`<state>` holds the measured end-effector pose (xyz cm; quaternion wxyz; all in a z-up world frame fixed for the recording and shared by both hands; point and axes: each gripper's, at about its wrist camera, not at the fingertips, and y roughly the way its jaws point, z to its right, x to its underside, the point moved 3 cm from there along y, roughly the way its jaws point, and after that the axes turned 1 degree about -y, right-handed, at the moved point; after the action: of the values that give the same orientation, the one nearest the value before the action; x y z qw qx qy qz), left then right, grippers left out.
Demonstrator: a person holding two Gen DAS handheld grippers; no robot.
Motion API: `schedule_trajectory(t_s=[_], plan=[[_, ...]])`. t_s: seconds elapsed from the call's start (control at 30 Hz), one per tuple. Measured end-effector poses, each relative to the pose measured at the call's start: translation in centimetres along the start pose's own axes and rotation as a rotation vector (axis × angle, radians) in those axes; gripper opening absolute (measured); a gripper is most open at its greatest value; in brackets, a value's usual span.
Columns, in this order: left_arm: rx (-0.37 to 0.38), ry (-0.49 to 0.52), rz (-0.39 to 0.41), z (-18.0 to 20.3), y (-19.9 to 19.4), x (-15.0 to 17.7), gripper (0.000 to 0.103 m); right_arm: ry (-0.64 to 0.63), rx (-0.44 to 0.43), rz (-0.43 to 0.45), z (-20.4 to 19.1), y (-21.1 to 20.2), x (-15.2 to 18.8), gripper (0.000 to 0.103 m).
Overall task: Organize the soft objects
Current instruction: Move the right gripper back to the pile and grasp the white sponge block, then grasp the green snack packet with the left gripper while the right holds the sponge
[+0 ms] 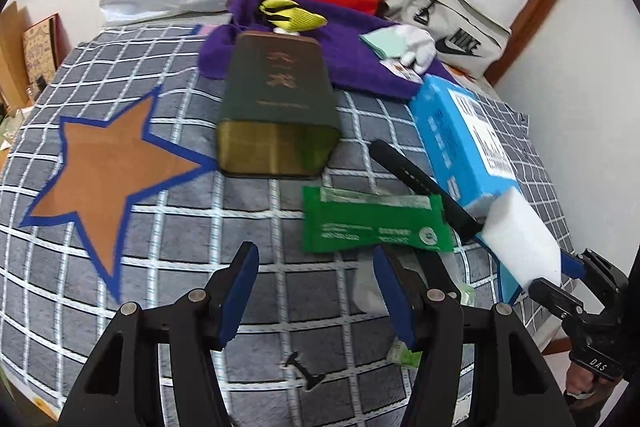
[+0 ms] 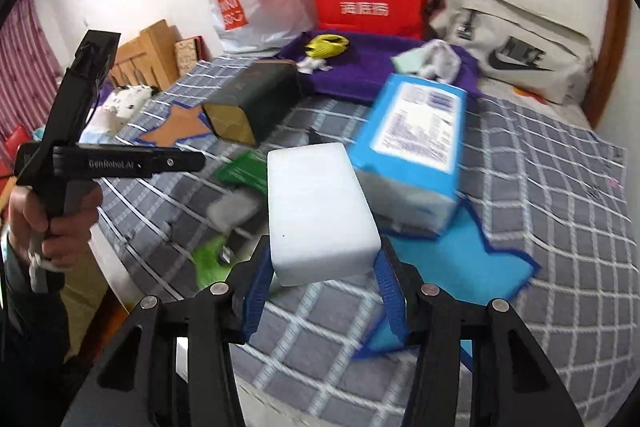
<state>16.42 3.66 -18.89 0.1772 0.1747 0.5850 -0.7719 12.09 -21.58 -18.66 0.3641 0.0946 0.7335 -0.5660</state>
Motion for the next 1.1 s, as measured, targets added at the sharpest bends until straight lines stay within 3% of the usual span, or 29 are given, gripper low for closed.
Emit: schedule_trajectory(t_s=[0.2,0.33,0.5,0.7,0.9,0.97,1.1], plan=[[-0.063,0.112,-0.025,1.8,1.8,0.8,0.058,0.042,0.066,-0.055,2.9,0.7,3.0,0.05],[-0.109,0.169,-0.039,2.3,3.2,0.3,0.057,0.091,0.042,-0.068,4.3,1.6,3.8,0.051],[-0.17,0.323,-0.042,4.3,4.6,0.4,0.058,0.098,0.014,-0.072,4.8,2.5,4.2,0.057],[-0.151,0.392,-0.014,5.9,5.6,0.1,0.056,0.114,0.017,-0.068,5.0,3.5,3.8,0.066],[-0.09,0.414,0.01,6.9,5.6,0.2,0.017,0.106,0.039,-0.053,4.6,4.4,3.3,0.066],[-0.087,0.41,0.018,7.0,5.4,0.2,0.012,0.11,0.031,-0.043,4.6,4.4,3.2,0.066],[-0.059,0.373,0.022,6.3,4.4,0.4,0.008,0.123,0.013,-0.043,4.6,4.2,3.3,0.053]])
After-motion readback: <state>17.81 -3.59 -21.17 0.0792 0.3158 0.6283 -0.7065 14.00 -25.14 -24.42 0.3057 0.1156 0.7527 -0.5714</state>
